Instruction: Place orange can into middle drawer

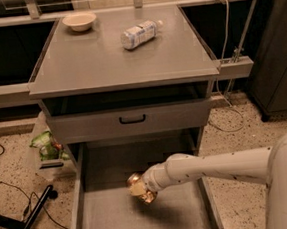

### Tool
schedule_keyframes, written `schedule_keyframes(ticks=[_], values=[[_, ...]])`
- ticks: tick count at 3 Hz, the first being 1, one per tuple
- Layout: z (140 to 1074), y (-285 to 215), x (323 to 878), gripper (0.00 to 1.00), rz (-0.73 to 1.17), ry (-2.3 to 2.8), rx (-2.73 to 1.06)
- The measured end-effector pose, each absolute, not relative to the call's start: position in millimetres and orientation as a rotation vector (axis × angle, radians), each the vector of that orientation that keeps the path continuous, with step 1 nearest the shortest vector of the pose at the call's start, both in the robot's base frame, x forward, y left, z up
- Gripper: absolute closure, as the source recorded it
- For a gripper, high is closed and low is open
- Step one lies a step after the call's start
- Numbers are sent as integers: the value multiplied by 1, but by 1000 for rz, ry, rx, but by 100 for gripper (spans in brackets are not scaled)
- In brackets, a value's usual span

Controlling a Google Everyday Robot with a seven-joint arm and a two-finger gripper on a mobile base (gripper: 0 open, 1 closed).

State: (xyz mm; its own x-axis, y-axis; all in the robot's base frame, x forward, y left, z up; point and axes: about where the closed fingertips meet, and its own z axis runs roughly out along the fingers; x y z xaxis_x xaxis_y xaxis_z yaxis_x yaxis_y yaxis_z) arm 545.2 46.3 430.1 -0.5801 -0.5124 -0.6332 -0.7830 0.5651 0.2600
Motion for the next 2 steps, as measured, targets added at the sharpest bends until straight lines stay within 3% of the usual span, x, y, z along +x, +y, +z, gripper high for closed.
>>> schedule_keyframes(ticks=[1, 2], values=[[408, 57, 542, 100, 843, 2242, -1001], [402, 61, 538, 81, 859, 2242, -999]])
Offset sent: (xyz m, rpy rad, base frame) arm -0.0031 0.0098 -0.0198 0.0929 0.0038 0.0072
